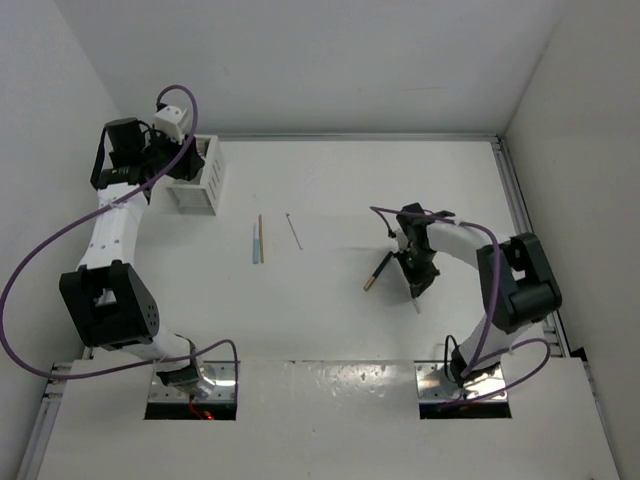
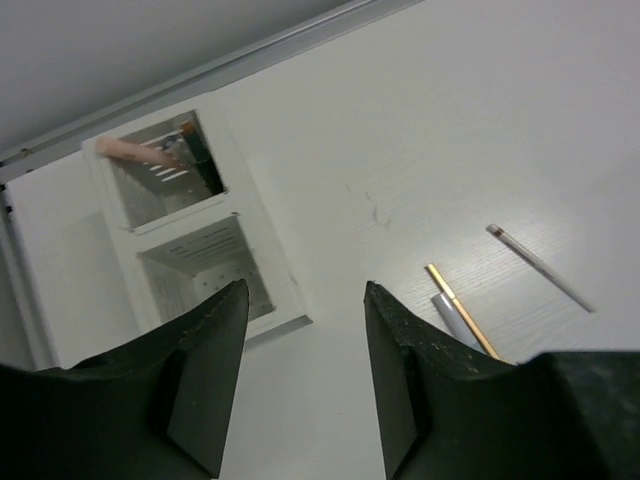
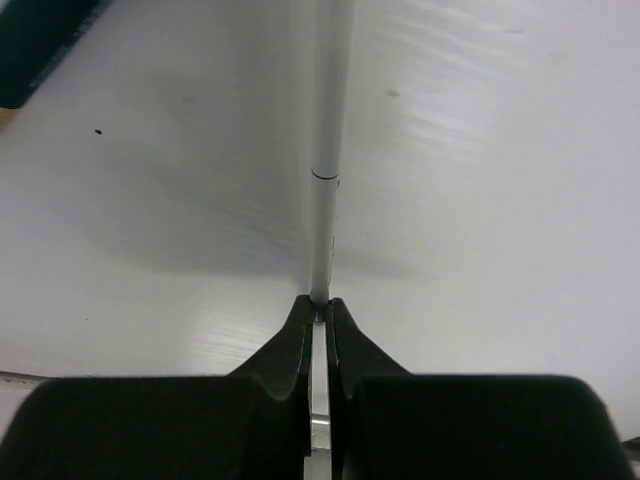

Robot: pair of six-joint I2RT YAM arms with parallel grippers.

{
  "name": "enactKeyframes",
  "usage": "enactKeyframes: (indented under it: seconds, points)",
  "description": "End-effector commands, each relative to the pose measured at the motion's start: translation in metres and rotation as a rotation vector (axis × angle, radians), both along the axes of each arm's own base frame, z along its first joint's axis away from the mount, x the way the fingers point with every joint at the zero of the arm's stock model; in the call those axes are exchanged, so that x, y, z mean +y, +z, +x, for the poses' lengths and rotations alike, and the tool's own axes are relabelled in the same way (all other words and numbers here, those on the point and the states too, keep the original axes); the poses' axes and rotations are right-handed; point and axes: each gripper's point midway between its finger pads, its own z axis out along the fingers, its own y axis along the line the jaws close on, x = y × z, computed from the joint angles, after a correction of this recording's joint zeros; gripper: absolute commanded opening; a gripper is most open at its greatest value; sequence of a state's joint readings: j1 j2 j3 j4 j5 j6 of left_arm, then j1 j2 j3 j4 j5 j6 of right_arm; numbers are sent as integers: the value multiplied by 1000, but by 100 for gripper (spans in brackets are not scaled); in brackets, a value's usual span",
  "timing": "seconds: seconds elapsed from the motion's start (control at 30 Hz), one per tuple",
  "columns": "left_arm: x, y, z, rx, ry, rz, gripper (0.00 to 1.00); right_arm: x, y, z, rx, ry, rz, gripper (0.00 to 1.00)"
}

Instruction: Organize the makeup

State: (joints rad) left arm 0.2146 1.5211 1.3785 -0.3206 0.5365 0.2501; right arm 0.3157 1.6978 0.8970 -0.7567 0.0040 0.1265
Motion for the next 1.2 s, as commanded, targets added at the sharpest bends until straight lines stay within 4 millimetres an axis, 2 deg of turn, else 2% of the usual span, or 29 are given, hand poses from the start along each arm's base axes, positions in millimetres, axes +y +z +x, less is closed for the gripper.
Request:
enactKeyframes:
  seconds: [0.0, 0.07, 0.1, 0.13, 0.17, 0.2, 0.27, 0.3, 0.33, 0.37, 0.4, 0.43, 0.47, 0.5, 0.53, 0.57, 0.63, 0.77, 0.87, 0.9, 1.03, 1.1, 1.13, 1.17]
  points:
    - [-36, 25, -14, -40, -163, -21, 56, -5, 40, 34, -225, -104, 3, 0]
    - [-64, 23, -27, -4, -274, -66, 59, -6, 68, 56, -354, -80, -11, 0]
    - [-74, 22, -32, 6, -314, -85, 63, 2, 87, 69, -428, -54, 13, 0]
    - [-97, 25, -42, 10, -405, -122, 65, 13, 109, 87, -517, -3, 52, 0]
    - [-109, 27, -47, 17, -447, -152, 67, 26, 118, 93, -555, 34, 83, 0]
    - [-122, 29, -53, 22, -492, -177, 67, 52, 148, 120, -675, 73, 155, 0]
    - [-159, 32, -71, 52, -626, -247, 69, 93, 166, 126, -704, 139, 297, 0]
    - [-170, 39, -77, 49, -669, -265, 69, 126, 187, 149, -779, 167, 385, 0]
    - [-189, 43, -84, 69, -722, -295, 70, 156, 196, 144, -772, 219, 488, 0]
    - [-199, 51, -94, 71, -781, -323, 73, 172, 201, 146, -783, 247, 528, 0]
    - [-207, 52, -97, 83, -810, -340, 75, 204, 216, 161, -839, 297, 604, 0]
    - [-216, 60, -105, 91, -846, -363, 75, 223, 219, 157, -836, 337, 644, 0]
    - [-217, 59, -102, 102, -841, -373, 75, 249, 232, 162, -875, 378, 693, 0]
    - [-220, 60, -104, 104, -846, -380, 75, 255, 235, 162, -873, 389, 719, 0]
    - [-221, 65, -102, 102, -839, -397, 75, 272, 242, 156, -883, 425, 764, 0]
    - [-222, 68, -100, 98, -835, -405, 75, 280, 253, 154, -901, 446, 800, 0]
    - [-223, 65, -99, 115, -824, -429, 75, 294, 257, 155, -929, 450, 847, 0]
    - [-226, 61, -105, 134, -856, -465, 75, 309, 260, 151, -900, 451, 911, 0]
    - [-224, 58, -97, 137, -810, -464, 75, 313, 259, 147, -911, 463, 909, 0]
    - [-218, 52, -92, 142, -774, -461, 75, 314, 258, 146, -913, 463, 908, 0]
    - [-207, 53, -75, 119, -684, -461, 74, 312, 255, 142, -901, 447, 916, 0]
    - [-207, 59, -70, 103, -670, -477, 68, 318, 256, 142, -893, 438, 957, 0]
    - [-206, 54, -64, 114, -638, -487, 64, 321, 254, 140, -881, 433, 970, 0]
    - [-206, 57, -63, 111, -635, -498, 59, 324, 257, 139, -882, 436, 988, 0]
